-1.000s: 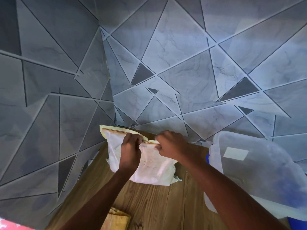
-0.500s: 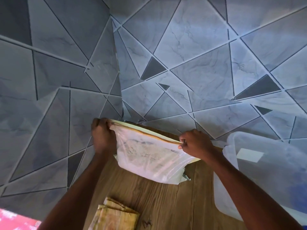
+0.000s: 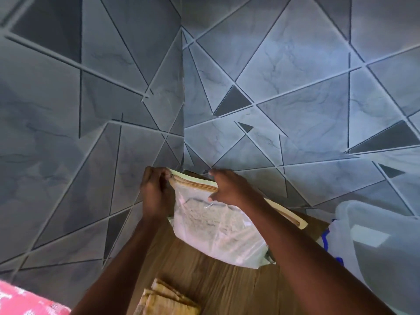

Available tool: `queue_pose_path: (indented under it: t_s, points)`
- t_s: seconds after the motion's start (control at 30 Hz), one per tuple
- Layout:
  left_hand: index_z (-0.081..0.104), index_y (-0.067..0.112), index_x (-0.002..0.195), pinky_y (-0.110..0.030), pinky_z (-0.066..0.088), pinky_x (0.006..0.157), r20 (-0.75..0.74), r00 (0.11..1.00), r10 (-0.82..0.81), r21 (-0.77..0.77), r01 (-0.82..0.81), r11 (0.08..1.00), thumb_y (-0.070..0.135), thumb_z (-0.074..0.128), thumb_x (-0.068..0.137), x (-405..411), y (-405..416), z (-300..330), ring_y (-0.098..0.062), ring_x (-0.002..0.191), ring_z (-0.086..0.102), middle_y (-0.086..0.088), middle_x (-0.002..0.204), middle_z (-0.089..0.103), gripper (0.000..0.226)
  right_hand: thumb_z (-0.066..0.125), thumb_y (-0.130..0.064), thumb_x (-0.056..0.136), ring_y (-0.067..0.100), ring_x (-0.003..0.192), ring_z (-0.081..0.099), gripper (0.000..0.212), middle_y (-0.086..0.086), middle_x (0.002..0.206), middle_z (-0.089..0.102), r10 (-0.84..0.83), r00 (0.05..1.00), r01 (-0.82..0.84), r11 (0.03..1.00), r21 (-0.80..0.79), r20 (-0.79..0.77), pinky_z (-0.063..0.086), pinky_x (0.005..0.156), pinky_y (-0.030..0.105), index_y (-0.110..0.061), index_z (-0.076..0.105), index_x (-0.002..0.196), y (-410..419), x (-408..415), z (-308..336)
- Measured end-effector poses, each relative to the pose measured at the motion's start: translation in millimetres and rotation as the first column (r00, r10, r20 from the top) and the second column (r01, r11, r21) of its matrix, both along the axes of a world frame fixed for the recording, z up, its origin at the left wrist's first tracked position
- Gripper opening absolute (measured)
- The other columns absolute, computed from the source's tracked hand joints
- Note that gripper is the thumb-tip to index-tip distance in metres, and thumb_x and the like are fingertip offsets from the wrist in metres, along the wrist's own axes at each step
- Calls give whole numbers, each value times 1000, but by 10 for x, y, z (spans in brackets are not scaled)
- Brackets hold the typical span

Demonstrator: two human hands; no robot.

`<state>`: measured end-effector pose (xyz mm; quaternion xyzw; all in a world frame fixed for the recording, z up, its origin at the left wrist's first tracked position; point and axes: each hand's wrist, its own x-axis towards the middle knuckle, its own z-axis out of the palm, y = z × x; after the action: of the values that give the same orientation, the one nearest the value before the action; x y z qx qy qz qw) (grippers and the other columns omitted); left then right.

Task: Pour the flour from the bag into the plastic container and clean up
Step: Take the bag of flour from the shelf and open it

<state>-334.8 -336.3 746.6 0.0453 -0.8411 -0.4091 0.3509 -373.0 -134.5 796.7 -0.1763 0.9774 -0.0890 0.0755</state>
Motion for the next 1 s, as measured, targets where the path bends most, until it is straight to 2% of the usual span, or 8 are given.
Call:
queue_pose_path:
  t_s: [0.2,0.33,0.43,0.57,0.73,0.8,0.9,1.0]
  points:
    - [68,-1,89,-16,46,73,-8,999,-46,89,46,995,21,42,81,3,-110,-53,-20,83,61,-14,95,60,35,81,-28,81,30,118,59,48,7,130,56,5,1000,-4,1000,-29,31,47,95,37,-21,58,122,-136,-46,-57]
    - [68,0,93,0,42,77,4,998,-60,119,59,991,12,54,84,-45,-182,-134,-23,85,64,-12,98,60,20,77,-23,80,32,98,65,22,6,104,66,46,999,-47,998,-38,-21,47,78,33,-24,55,84,-77,-35,-88]
    - [68,-2,94,1,41,79,4,999,-51,128,50,990,11,55,85,-115,-187,-177,-18,88,61,-12,100,60,20,70,-23,87,32,102,66,13,6,109,66,93,994,-94,995,-21,-59,48,79,34,-20,60,95,-104,-18,-144]
    - [67,-2,96,4,40,80,-1,1000,-16,156,16,988,-5,66,87,-202,-203,-296,-17,89,60,-14,101,61,10,65,-28,94,32,110,65,26,6,123,66,134,987,-132,991,28,-94,50,86,40,-21,56,118,-137,-34,-222]
    - [65,9,96,-6,48,76,-9,1000,-8,307,10,952,17,70,89,-241,-180,-434,-7,87,64,-2,98,64,11,67,-30,94,32,113,66,42,5,132,64,109,984,-112,994,-11,-144,53,88,40,-28,56,134,-127,-3,-280]
    - [63,14,97,-7,50,77,12,1000,-12,425,5,905,32,64,93,-225,-158,-506,-1,89,64,3,94,65,19,67,-32,93,31,108,68,35,6,124,68,105,976,-105,994,6,-190,51,82,35,-23,63,127,-145,7,-313]
    - [63,5,102,-37,56,90,255,965,-55,510,-86,856,15,60,98,-150,-181,-870,-29,100,67,-11,100,69,11,71,-37,91,27,93,73,23,3,105,74,96,954,-98,995,6,-283,38,70,26,-19,72,105,-170,31,-368]
    - [64,-3,102,-44,53,98,538,820,-195,561,-176,809,16,56,100,-27,-243,-1245,-46,109,62,-19,106,67,21,73,-38,89,25,87,74,21,2,97,76,116,930,-126,992,-6,-349,39,65,24,-17,74,93,-141,56,-384]
